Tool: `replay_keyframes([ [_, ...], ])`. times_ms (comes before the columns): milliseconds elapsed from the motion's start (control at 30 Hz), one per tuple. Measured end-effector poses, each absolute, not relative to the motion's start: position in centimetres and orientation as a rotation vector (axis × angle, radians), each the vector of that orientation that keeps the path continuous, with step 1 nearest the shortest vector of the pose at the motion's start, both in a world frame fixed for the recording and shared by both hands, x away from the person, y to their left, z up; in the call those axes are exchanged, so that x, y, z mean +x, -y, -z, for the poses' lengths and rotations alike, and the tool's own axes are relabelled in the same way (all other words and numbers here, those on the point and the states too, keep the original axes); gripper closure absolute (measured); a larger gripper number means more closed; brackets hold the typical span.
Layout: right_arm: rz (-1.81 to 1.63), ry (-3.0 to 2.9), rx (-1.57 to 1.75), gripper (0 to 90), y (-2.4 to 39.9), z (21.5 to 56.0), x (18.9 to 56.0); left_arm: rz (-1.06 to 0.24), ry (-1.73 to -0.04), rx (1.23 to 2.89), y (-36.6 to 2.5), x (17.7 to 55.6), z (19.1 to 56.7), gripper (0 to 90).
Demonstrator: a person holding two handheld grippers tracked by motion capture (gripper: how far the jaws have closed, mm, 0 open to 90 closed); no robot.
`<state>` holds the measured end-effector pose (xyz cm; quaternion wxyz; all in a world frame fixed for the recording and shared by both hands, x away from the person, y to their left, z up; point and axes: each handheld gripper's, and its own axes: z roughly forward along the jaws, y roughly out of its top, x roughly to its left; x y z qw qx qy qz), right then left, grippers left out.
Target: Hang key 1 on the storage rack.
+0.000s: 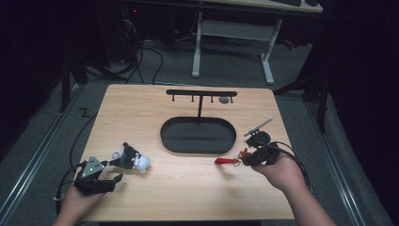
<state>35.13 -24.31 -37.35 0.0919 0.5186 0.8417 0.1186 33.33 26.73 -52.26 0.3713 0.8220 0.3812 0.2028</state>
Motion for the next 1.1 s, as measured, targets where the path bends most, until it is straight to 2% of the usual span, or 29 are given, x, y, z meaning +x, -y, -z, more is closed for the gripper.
replay_keyframes([
  [500,-0.361,-2.437,1.533,57.7,24.8,34.3,35.4,-0.520,-0.977,2.103,-26.8,33.3,52.2,21.1],
  [1100,-0.378,-2.402,1.574,57.7,24.6,33.0,37.4,-0.512,-0.972,2.112,-26.8,33.3,52.3,21.1],
])
